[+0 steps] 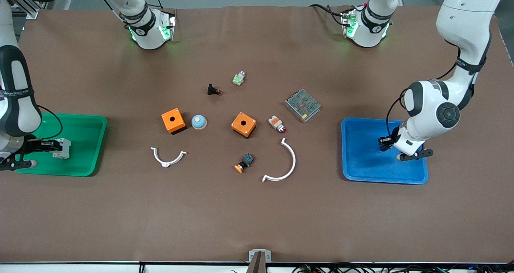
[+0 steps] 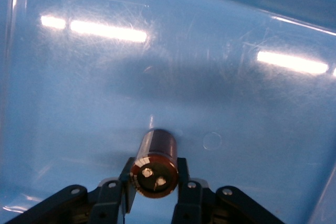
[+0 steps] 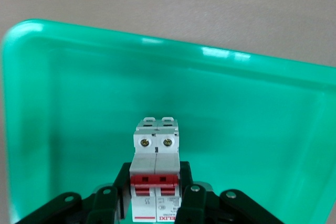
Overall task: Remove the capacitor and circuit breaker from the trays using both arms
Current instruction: 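Lift the capacitor with the left gripper while the right gripper carries the breaker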
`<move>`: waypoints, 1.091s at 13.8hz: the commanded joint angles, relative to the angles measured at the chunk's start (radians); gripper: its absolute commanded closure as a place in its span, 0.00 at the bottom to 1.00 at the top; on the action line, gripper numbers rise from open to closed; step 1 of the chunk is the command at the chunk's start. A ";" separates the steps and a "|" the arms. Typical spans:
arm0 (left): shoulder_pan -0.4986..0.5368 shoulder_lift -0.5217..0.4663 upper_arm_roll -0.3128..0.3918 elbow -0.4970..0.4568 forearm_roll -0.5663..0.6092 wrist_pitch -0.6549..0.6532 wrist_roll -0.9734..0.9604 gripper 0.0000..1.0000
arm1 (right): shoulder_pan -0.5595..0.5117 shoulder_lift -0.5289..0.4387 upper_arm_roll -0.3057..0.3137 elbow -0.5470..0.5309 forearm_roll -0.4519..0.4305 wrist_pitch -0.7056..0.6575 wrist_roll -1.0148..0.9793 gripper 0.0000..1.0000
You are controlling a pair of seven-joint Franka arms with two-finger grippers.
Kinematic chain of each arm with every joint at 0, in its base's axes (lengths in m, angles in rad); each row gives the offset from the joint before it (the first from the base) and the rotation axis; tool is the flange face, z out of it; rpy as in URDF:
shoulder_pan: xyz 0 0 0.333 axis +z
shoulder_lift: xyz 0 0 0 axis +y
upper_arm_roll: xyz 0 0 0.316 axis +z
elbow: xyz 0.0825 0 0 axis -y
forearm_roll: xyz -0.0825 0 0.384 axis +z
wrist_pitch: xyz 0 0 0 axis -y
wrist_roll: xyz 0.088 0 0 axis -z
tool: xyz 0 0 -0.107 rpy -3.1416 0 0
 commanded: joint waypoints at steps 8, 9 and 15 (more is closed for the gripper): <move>-0.015 -0.026 -0.060 0.093 0.015 -0.020 -0.111 1.00 | 0.262 -0.330 0.007 0.015 0.004 -0.492 0.285 0.78; -0.020 -0.022 -0.068 0.107 0.015 -0.020 -0.131 1.00 | 0.316 -0.338 0.007 0.015 0.010 -0.513 0.334 0.77; -0.089 0.017 -0.068 0.162 0.015 -0.020 -0.236 1.00 | 0.557 -0.312 0.007 0.004 0.101 -0.447 0.547 0.77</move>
